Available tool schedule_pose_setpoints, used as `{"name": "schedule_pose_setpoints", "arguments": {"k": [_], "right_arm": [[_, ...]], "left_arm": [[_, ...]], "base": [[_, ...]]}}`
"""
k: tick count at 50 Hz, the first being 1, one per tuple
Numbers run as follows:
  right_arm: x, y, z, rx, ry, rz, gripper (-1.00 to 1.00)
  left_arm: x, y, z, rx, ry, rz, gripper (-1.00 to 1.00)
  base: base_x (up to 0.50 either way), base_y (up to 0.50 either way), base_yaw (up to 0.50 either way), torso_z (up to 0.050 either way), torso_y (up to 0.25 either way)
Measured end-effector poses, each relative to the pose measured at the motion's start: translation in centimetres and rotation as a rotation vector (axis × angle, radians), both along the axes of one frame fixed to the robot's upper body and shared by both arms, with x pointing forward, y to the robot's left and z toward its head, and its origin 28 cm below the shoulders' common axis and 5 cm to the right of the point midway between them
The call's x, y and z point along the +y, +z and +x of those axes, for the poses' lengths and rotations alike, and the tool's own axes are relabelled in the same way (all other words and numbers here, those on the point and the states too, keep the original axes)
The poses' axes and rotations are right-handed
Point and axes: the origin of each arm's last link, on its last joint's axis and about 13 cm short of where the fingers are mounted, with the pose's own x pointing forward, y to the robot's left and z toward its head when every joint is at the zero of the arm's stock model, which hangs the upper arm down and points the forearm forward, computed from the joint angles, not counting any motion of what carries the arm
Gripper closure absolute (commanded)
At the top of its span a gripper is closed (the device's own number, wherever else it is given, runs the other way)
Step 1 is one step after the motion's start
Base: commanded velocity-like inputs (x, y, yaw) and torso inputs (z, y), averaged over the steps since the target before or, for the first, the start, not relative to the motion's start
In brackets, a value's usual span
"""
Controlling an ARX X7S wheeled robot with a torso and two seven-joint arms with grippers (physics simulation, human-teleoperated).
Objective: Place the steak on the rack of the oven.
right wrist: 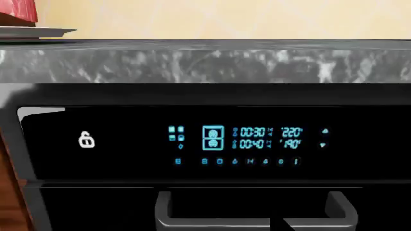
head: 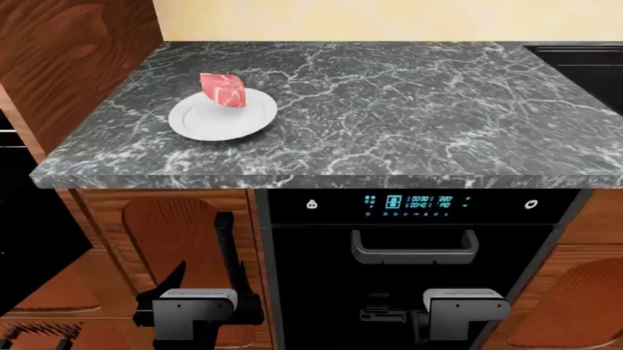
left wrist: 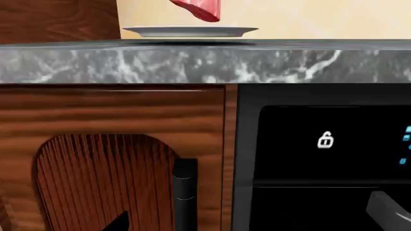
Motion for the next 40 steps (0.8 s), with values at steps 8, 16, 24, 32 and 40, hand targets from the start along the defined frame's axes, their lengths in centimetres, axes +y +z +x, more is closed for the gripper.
{"name": "schedule_pose_setpoints", "arguments": {"k": [8,16,24,32,40], "right_arm": [[0.0,0.07,0.02,0.003,-0.004,0.003,-1.0],[-0.1,0.08,0.08,0.02,-0.017,-0.002,-1.0],[-0.14,0.21,0.09,0.027,-0.024,-0.002,-1.0],[-0.14,0.39,0.01,0.026,-0.029,0.0,-1.0],[-0.09,0.67,-0.06,0.02,-0.029,0.0,-1.0]], "left_arm": [[0.0,-0.1,0.07,-0.011,0.0,0.01,-1.0],[0.0,-0.37,0.22,-0.011,0.004,0.03,-1.0],[-0.01,-0.56,0.29,-0.01,0.005,0.044,-1.0],[-0.05,-0.55,0.11,-0.026,-0.01,0.06,-1.0],[-0.07,-0.55,0.05,-0.028,-0.016,0.075,-1.0]], "base": [[0.0,0.0,0.0,0.0,0.0],[0.0,0.0,0.0,0.0,0.0],[0.0,0.0,0.0,0.0,0.0],[0.0,0.0,0.0,0.041,0.0],[0.0,0.0,0.0,0.05,0.0]]}}
